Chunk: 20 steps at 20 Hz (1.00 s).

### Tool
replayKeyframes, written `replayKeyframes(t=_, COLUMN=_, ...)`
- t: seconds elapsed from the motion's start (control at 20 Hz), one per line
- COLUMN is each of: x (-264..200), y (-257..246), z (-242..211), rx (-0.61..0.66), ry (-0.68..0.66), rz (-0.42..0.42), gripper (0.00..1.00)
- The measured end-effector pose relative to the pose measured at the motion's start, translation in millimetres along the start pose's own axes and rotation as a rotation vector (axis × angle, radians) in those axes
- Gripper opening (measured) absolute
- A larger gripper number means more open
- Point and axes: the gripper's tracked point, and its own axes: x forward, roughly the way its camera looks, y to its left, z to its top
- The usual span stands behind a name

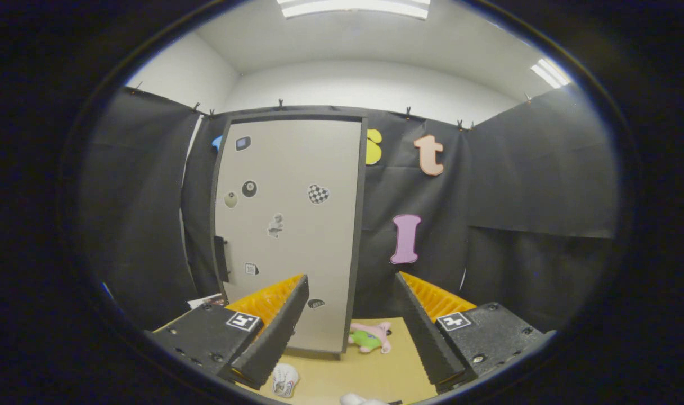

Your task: Open the shoe cabinet door, grab the shoes and put them into the shoe cabinet, then close the shoe cabinet door.

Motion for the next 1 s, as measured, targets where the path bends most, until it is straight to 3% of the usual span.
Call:
replayKeyframes(t=0.4, x=53.1, y=102.0, z=-35.8, rx=0.009, ry=0.033, rz=0.062, gripper=0.99)
replayKeyframes(t=0.75, x=116.4, y=247.9, z=-55.2, rx=0.021, ry=0.034, rz=0.242, gripper=0.99)
replayKeyframes(t=1.0, x=172.1, y=310.5, z=-69.0, rx=0.047, ry=0.061, rz=0.286, gripper=0.99)
